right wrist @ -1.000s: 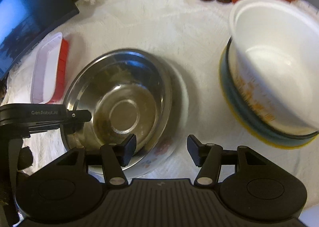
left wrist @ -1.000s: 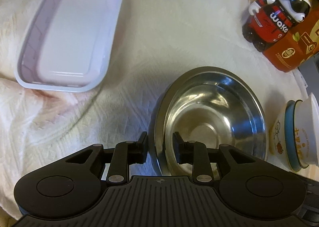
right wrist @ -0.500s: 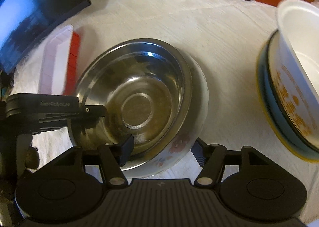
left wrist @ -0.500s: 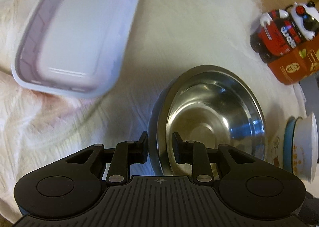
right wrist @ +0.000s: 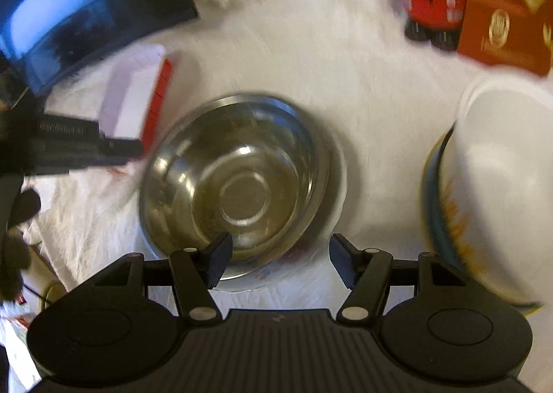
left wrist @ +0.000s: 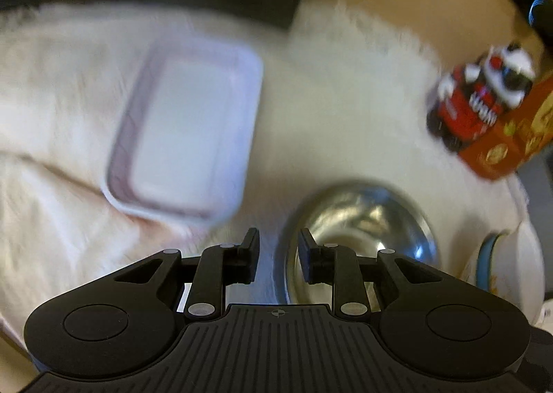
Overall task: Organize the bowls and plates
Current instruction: 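Move both tools back and grip the rim of the stacked bowls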
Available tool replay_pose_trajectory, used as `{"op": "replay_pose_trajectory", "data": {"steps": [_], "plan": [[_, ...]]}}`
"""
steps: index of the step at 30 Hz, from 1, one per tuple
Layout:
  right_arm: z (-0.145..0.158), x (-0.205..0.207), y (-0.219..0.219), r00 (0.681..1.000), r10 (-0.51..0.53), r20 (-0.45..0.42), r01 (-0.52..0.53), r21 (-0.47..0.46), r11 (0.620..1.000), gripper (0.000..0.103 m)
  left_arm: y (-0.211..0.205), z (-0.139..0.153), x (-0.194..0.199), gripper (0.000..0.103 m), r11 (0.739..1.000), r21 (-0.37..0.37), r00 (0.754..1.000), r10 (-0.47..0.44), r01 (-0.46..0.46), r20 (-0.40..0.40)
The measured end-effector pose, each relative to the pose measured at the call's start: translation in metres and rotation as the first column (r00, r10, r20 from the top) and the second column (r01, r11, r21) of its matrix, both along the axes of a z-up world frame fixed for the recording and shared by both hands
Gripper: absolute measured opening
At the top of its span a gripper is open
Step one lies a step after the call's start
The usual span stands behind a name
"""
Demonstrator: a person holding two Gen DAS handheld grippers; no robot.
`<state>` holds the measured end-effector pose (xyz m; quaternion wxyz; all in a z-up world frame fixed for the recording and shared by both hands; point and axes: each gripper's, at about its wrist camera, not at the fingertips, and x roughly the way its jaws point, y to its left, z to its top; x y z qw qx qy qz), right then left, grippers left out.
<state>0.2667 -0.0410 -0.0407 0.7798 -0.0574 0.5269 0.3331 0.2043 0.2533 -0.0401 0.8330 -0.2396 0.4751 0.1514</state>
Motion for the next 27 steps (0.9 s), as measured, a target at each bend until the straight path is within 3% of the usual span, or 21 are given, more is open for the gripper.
{"op": "replay_pose_trajectory", "data": {"steps": [7,13,21,27], "plan": [[0.054,0.019,-0.015,0.985,-0.034,0.169,0.014,0.113,0.994,0.064,-0.025,0.036,0.011,0.027,0.997,-0.032,0.991,-0.061,0.065,0.116],[0.076,0.044,-0.045,0.931,-0.109,0.348,0.088,0.076,0.993,0.064,-0.070,0.043,0.032,0.027,0.982,-0.069,0.975,-0.167,0.179,0.145],[0.055,0.084,-0.111,0.942,-0.179,0.285,0.184,0.010,0.983,0.064,-0.142,0.038,0.067,0.027,0.932,-0.121,0.935,-0.324,0.342,0.148],[0.035,0.091,-0.146,0.946,-0.205,0.250,0.219,-0.028,0.975,0.064,-0.177,0.026,0.084,0.027,0.926,-0.117,0.932,-0.346,0.358,0.111]]}}
